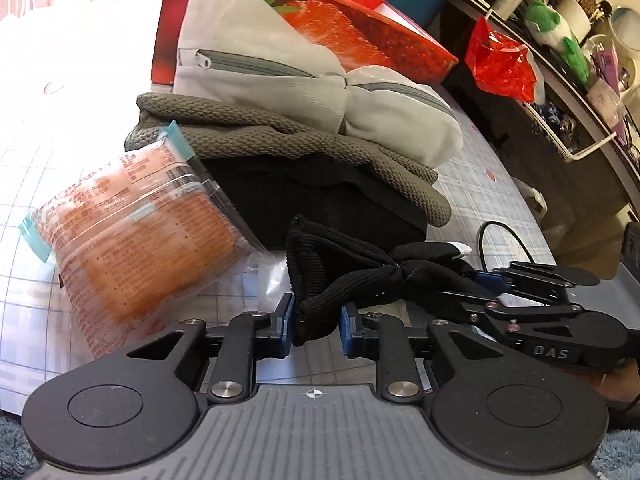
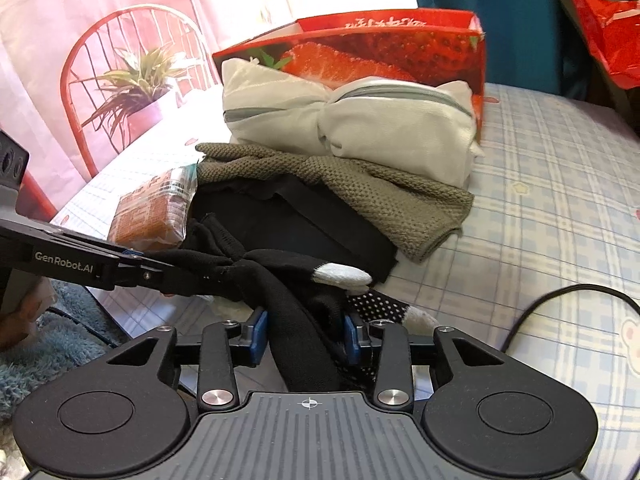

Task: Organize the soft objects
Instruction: 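Close the left gripper on the black glove while the right gripper grips it too, then carry the black gloves with both grippers over the red box and lower them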

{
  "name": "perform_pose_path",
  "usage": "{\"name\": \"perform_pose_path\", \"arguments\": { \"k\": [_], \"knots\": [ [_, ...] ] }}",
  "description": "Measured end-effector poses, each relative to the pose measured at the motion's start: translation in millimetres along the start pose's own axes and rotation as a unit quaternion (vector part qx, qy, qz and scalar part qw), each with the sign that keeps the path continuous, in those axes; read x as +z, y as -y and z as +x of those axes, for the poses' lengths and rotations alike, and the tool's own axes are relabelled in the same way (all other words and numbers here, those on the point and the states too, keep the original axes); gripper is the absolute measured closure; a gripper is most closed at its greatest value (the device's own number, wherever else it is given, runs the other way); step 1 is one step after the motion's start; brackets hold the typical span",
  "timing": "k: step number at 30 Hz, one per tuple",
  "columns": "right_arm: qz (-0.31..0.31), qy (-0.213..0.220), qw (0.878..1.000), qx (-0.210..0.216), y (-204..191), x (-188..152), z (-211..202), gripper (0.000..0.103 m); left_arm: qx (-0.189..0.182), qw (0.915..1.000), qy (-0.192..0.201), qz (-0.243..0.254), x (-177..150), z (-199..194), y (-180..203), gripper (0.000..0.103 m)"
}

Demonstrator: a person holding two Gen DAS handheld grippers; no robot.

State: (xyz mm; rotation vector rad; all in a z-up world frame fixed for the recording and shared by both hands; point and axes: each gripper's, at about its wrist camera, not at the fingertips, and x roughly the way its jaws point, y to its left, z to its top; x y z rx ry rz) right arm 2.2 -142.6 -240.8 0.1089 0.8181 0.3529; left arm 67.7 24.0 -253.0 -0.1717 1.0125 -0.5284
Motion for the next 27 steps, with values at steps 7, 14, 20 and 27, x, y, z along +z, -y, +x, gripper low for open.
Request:
{"name": "perform_pose_path", "arguments": {
  "k": [7, 14, 20, 27],
  "knots": [
    [0.019, 0.01, 1.0, -0.017, 7, -5, -4, 0.058, 0.004, 1.0, -0.003, -0.006, -1, 2, -2, 0.079],
    [0.011, 0.004, 1.0, -0.008, 7, -6, 1, 0.075, 0.006, 0.9999, -0.004, -0.01, -1, 5, 1, 0.079],
    [0.006, 0.017, 1.0, 0.007, 4, -5, -5, 0.085, -0.006, 0.9998, 0.021, 0.001, 0, -5, 6, 0.082],
    [0.015, 0.062, 0.998, 0.024, 7, 7, -28, 0.086, -0.016, 0.9968, 0.07, 0.034, 15, -30, 22, 0.083]
  ]
}}
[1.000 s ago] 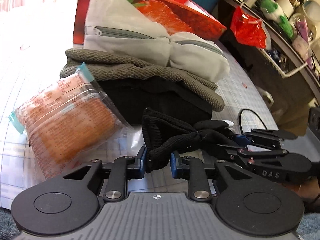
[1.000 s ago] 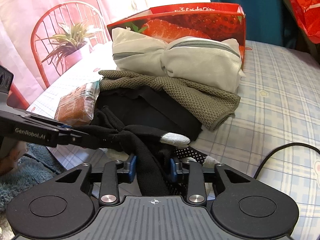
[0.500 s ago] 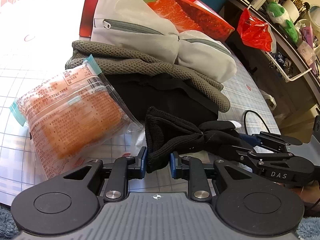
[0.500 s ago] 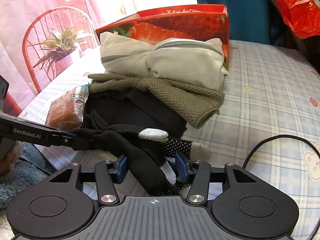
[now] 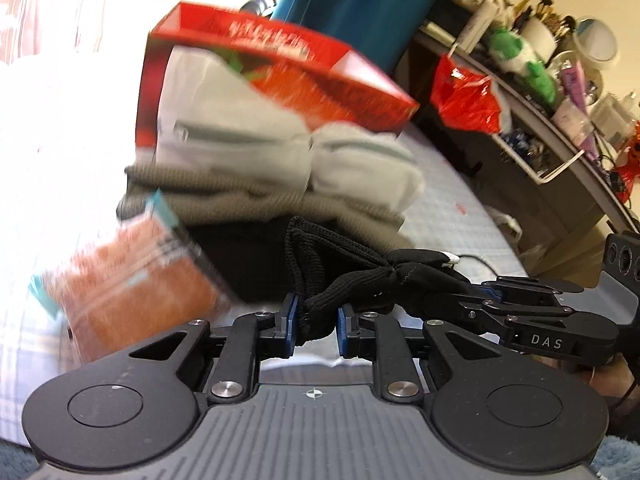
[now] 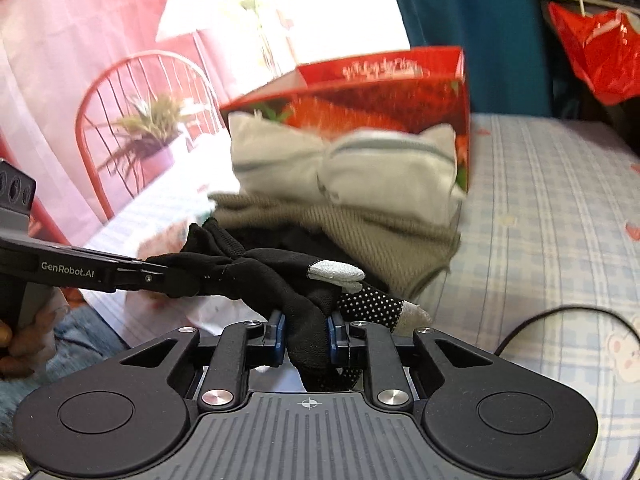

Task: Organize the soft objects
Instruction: 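Carry the black gloves with both grippers over the red box and lower them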

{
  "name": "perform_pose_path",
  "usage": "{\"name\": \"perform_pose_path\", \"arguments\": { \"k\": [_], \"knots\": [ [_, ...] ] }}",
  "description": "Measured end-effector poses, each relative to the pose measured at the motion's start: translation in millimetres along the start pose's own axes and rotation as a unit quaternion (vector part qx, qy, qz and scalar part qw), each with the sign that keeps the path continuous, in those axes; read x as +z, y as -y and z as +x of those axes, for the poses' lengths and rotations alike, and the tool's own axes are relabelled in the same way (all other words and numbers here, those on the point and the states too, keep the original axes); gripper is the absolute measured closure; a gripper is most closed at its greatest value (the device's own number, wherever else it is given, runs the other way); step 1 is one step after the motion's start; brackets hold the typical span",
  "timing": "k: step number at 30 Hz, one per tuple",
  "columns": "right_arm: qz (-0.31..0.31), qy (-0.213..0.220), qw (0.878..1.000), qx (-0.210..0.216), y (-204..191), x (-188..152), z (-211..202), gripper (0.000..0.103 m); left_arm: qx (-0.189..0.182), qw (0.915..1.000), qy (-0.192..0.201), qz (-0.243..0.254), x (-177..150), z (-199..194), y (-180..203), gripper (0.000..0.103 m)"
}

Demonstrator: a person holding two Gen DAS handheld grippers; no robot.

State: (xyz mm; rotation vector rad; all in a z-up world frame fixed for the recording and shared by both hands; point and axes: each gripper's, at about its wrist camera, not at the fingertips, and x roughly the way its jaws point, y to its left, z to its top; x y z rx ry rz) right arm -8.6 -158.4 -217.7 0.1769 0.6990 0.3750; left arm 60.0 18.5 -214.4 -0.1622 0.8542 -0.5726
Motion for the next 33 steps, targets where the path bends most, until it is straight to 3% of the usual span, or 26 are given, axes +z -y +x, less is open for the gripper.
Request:
{"name": "perform_pose_path", "arguments": {
  "k": [7, 16, 25, 33],
  "knots": [
    [-0.013, 0.035, 0.999, 0.006, 2, 38, -13, 0.086, 0.002, 0.9986, 0.042, 0.032, 41, -19, 14, 0.083],
    [-0.067, 0.075, 0.995, -0.006, 1, 123, -2, 0.086, 0.028, 0.9946, 0.085, 0.052, 123, -21, 14, 0.083],
    [-0.11, 0.082, 0.99, -0.027, 10, 209, 46, 0.086, 0.065, 0.9921, 0.091, 0.058, 205, 8, -6, 0.082],
    [-0.128, 0.055, 0.989, -0.04, 30, 253, 106, 0.086, 0.091, 0.9916, 0.073, 0.056, 251, 49, -31, 0.082]
  ]
}}
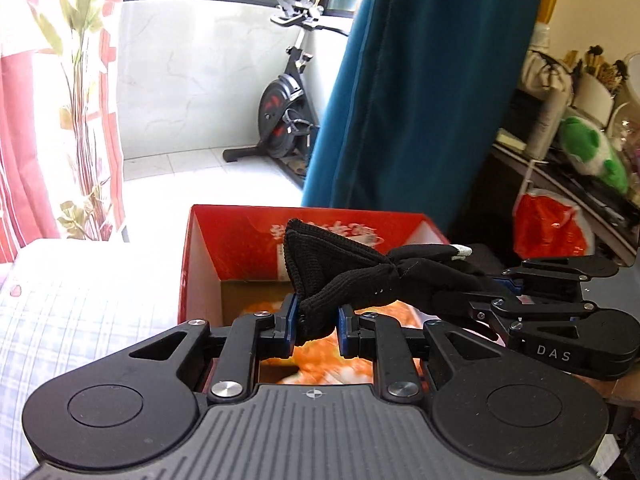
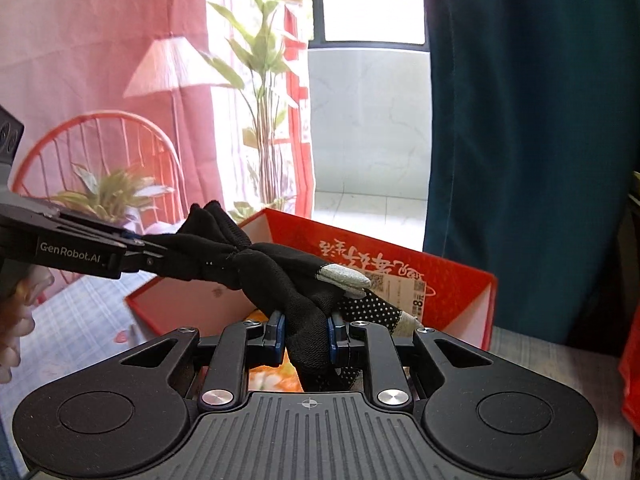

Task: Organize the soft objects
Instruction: 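Carry the black gloves with both grippers over the red box and lower them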

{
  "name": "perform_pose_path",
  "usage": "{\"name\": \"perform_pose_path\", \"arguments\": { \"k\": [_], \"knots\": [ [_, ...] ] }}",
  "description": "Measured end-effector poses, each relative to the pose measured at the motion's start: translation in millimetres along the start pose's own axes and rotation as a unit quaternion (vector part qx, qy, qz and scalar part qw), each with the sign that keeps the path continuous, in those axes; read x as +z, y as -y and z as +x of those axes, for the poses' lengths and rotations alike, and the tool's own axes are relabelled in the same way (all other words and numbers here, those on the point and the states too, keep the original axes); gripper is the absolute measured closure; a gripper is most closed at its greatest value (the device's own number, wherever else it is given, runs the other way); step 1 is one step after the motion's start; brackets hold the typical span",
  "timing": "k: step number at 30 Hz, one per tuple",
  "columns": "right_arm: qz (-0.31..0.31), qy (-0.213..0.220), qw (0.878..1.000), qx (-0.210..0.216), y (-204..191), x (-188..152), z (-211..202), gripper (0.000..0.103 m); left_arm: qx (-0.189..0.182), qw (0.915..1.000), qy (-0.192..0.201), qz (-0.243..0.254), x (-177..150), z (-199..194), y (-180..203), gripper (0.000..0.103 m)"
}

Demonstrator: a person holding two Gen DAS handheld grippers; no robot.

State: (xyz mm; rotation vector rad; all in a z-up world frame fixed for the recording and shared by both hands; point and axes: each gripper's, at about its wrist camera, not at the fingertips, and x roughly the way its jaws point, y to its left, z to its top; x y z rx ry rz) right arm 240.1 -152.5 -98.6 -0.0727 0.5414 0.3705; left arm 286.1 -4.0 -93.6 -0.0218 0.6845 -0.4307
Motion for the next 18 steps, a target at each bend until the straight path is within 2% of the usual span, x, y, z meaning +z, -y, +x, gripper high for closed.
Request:
{"name": "perform_pose_path", "arguments": {
  "k": [4, 8, 18],
  "knots": [
    [-0.004, -0.019, 1.0, -0.005, 8, 9, 28, 0.086, 0.005, 0.9999, -0.013, -0.001, 7, 21, -10, 0.082],
    [-0.005, -0.033, 0.999, -0.007, 12, 17, 48, 0.085, 0.001, 0.9996, -0.018, -0.024, 8, 34, -22, 0.082],
    [-0.012, -0.075, 0.997, -0.023, 19, 29, 93, 0.085, 0.013, 0.9987, -0.038, -0.031, 13, 63, -31, 0.081]
  ]
}}
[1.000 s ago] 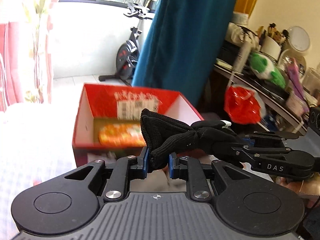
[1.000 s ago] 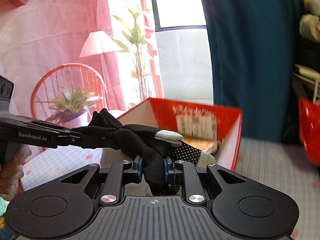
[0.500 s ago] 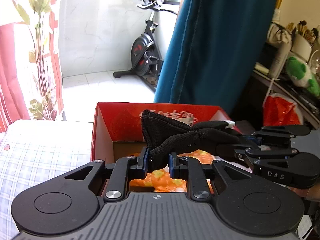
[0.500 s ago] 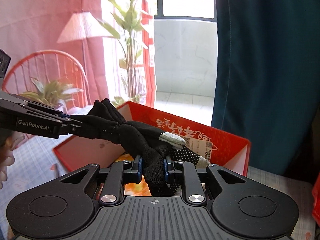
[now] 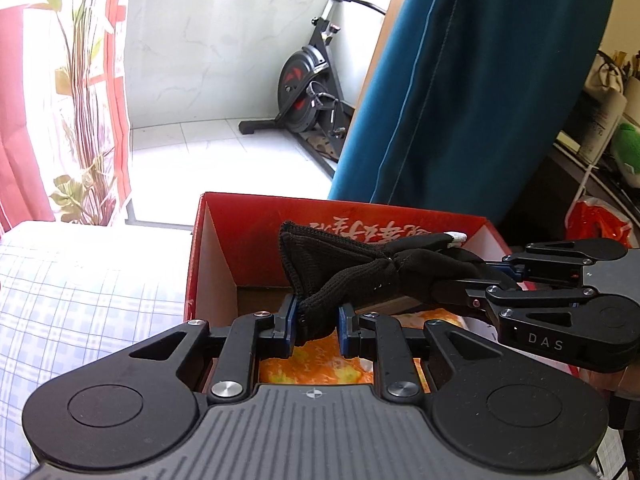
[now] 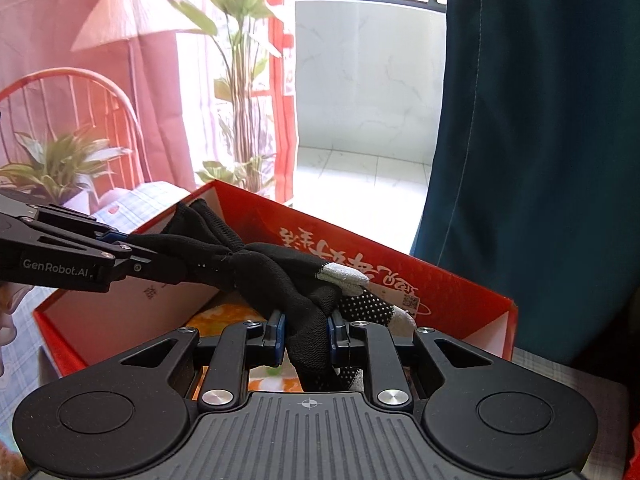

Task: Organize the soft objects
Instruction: 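Carry the black gloves with both grippers over the red box and lower them, then open both grippers to release the black gloves into the box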

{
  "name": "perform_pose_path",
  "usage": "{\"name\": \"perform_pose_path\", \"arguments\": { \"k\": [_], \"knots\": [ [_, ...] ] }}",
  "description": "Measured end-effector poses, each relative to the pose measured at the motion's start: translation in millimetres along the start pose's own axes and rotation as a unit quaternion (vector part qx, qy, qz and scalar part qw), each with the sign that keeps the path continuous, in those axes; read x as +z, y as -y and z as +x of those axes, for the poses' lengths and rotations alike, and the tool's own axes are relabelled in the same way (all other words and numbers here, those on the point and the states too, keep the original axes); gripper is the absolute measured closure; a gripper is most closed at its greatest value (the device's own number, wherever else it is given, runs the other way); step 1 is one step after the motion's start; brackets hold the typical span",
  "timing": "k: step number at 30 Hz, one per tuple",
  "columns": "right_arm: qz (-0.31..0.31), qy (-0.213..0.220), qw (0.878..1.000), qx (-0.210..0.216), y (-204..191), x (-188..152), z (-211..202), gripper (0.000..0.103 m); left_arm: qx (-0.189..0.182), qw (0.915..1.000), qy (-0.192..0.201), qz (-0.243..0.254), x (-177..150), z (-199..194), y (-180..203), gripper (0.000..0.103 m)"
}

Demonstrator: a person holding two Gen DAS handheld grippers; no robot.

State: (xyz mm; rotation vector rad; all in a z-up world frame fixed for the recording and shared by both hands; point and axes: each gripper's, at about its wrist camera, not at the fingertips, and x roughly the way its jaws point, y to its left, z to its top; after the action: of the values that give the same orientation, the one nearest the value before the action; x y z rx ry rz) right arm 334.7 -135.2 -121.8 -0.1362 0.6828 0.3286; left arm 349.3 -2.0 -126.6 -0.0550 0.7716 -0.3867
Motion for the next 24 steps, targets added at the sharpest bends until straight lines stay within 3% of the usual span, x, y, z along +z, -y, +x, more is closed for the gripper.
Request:
{"name": "perform_pose_path", "arguments": {
  "k": [5, 10, 15, 24],
  "knots": [
    [0.004, -0.013, 1.0, -0.01, 2, 2, 12, 0.084, 0.007, 1.0, -0.004, 0.001, 1, 3, 0, 0.078],
    [0.005, -0.02, 0.998, -0.057, 3, 1, 14, 0.078, 0.019, 0.9997, 0.012, 0.011, 1, -1, 3, 0.055],
    [0.017, -0.009, 0.997, -0.073, 10, -1, 2, 0.068, 0.03, 0.9989, 0.026, 0.026, -1, -12, 9, 0.039],
    [0.03, 0.005, 0.997, -0.075, 10, -9, -32, 0.039, 0.04, 0.9967, 0.051, 0.05, -7, -45, 26, 0.009]
  ]
}}
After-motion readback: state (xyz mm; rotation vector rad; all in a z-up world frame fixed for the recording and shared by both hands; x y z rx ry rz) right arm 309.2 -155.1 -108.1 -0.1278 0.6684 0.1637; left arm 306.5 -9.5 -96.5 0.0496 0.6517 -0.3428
